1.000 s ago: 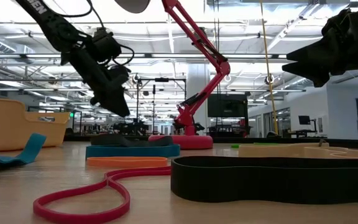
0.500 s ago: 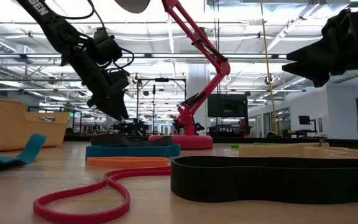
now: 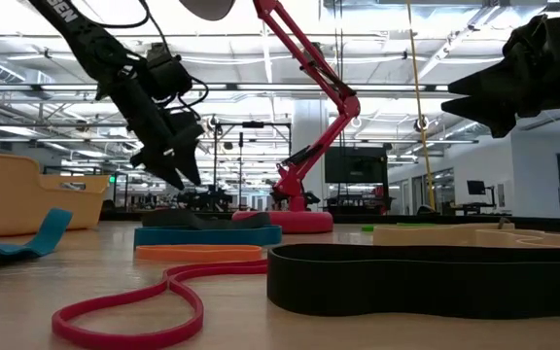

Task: Pick and place rubber bands into bin
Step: Put the top black rubber band into the yellow bin

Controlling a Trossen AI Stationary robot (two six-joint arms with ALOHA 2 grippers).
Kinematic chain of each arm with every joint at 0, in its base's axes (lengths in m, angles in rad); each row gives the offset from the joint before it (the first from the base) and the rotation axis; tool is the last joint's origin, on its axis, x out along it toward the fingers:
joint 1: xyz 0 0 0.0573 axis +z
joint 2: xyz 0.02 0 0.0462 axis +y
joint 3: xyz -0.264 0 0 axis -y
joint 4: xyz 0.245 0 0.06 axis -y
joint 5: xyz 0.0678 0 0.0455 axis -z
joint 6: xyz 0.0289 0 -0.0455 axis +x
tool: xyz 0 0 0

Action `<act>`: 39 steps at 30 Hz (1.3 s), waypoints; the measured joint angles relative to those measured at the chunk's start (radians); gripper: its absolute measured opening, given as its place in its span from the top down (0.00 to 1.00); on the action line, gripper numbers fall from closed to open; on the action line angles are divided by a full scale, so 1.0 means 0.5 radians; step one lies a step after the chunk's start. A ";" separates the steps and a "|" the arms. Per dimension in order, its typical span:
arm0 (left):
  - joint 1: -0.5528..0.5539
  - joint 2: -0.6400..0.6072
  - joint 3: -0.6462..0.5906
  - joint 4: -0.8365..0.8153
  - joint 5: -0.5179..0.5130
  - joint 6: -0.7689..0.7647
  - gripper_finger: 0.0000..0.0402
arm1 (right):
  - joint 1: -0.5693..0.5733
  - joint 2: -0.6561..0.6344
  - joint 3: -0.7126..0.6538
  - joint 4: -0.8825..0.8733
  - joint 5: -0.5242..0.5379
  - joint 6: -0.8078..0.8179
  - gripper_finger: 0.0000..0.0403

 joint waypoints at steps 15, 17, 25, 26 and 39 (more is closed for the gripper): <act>0.002 0.678 0.809 -0.787 -0.008 0.145 0.33 | 0.000 0.001 0.000 0.000 0.000 -0.013 0.48; 0.002 0.750 0.840 -0.827 -0.015 0.129 0.33 | 0.000 0.000 0.000 0.000 0.001 -0.013 0.48; 0.020 0.907 0.857 -0.902 -0.013 0.119 0.33 | 0.000 0.000 0.000 0.000 0.000 -0.014 0.48; 0.020 0.918 0.857 -0.917 -0.014 0.120 0.33 | 0.000 0.000 0.000 0.000 0.000 -0.014 0.48; 0.024 0.940 0.863 -0.921 -0.041 0.114 0.69 | 0.000 0.000 0.000 0.000 0.000 -0.014 0.48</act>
